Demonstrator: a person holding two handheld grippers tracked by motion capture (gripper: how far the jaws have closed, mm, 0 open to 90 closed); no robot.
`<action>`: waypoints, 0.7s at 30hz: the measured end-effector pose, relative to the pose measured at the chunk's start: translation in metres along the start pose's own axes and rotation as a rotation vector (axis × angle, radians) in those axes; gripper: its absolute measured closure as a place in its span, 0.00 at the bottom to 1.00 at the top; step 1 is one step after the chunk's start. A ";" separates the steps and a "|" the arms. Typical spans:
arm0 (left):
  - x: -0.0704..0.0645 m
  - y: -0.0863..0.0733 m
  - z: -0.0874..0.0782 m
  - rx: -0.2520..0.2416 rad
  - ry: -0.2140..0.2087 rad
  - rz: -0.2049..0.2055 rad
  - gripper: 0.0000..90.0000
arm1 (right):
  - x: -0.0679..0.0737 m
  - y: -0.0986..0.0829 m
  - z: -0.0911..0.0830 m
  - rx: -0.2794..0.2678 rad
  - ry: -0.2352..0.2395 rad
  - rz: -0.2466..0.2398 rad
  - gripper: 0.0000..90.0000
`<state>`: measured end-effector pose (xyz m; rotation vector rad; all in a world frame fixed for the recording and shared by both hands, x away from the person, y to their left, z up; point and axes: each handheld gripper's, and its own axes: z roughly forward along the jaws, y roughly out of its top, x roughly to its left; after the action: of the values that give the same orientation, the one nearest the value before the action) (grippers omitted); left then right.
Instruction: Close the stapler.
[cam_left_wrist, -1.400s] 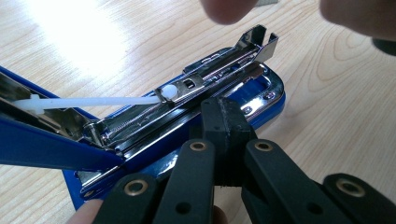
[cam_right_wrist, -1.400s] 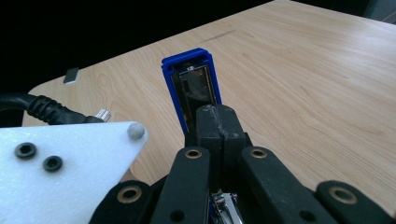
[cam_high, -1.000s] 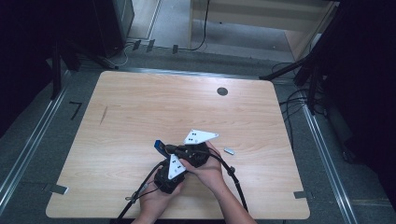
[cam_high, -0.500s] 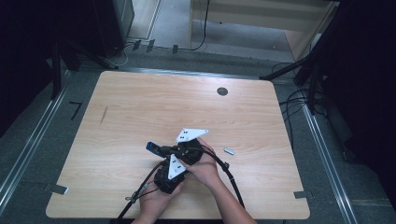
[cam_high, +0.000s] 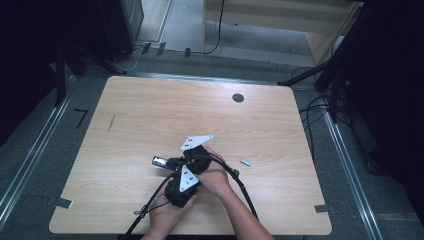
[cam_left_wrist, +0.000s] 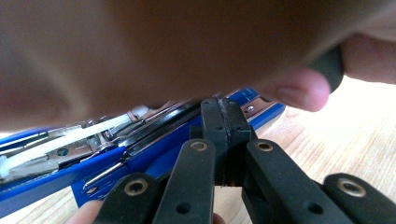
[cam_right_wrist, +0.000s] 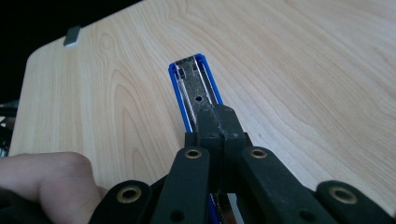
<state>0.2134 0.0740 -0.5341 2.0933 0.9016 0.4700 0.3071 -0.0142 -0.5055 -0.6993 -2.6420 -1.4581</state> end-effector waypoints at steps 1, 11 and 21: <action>0.000 0.000 0.000 0.001 0.001 0.002 1.00 | 0.000 0.000 0.002 0.013 -0.001 0.000 1.00; 0.000 0.000 0.000 0.003 0.000 0.001 1.00 | -0.002 0.002 0.008 0.057 0.001 0.014 1.00; 0.000 0.000 -0.001 0.000 0.001 -0.001 1.00 | 0.002 0.004 0.002 0.016 -0.014 -0.006 1.00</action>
<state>0.2130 0.0745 -0.5340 2.0925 0.9027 0.4709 0.3073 -0.0105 -0.5028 -0.7034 -2.6650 -1.4366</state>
